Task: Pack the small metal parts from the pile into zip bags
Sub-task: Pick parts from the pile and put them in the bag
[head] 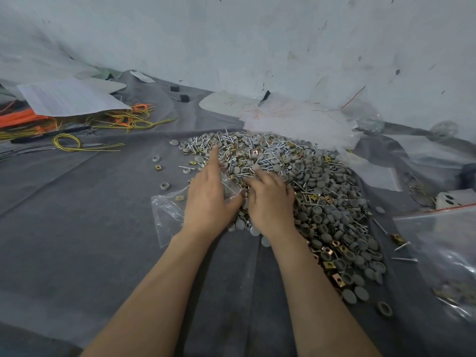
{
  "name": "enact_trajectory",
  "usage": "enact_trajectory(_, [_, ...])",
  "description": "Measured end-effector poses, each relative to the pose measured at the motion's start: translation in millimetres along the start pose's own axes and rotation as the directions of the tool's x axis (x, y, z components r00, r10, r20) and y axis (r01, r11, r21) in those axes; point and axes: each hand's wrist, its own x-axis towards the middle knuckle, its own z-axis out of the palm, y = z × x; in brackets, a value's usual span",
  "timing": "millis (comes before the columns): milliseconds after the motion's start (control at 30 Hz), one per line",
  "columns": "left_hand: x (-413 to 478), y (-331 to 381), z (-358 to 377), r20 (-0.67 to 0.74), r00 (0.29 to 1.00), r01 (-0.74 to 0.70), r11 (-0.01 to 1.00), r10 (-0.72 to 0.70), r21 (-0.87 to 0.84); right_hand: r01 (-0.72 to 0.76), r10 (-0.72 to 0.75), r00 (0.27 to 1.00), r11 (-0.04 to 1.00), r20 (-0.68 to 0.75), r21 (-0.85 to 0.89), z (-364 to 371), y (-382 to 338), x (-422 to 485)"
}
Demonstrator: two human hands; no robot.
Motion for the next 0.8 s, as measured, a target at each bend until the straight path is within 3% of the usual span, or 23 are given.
enact_trajectory(133, [0.2, 0.3, 0.4, 0.006, 1.0, 0.013, 1.0, -0.013, -0.006, -0.068, 0.071, 0.994, 0.997, -0.078, 0.041, 1.4, 0.2, 0.5])
enact_trajectory(267, [-0.5, -1.2, 1.3, 0.004, 1.0, 0.02, 1.0, -0.02, -0.006, -0.16, 0.21, 0.952, 0.962, -0.224, 0.223, -4.1, -4.0, 0.5])
enact_trajectory(400, [-0.4, 2.0, 0.6, 0.003, 1.0, 0.005, 1.0, -0.005, 0.0, -0.098, 0.25, 0.909, 0.906, -0.334, 0.411, -12.9, -0.8, -1.4])
enact_trajectory(500, [2.0, 7.4, -0.6, -0.006, 1.0, -0.012, 1.0, 0.012, 0.012, -0.048, 0.275, 0.903, 0.827, -0.329, 0.56, -16.3, -5.2, -2.5])
enact_trajectory(700, [7.7, 19.1, 8.2, 0.02, 1.0, -0.01, 0.996, 0.009, 0.084, -0.041, 0.296, 0.917, 0.735, -0.267, 0.677, -15.6, -9.3, -0.1])
enact_trajectory(800, [2.6, 20.2, 11.8, 0.037, 0.999, -0.019, 0.999, 0.018, 0.038, -0.036, 0.257, 0.94, 0.727, -0.223, 0.686, -14.4, -8.7, -1.5])
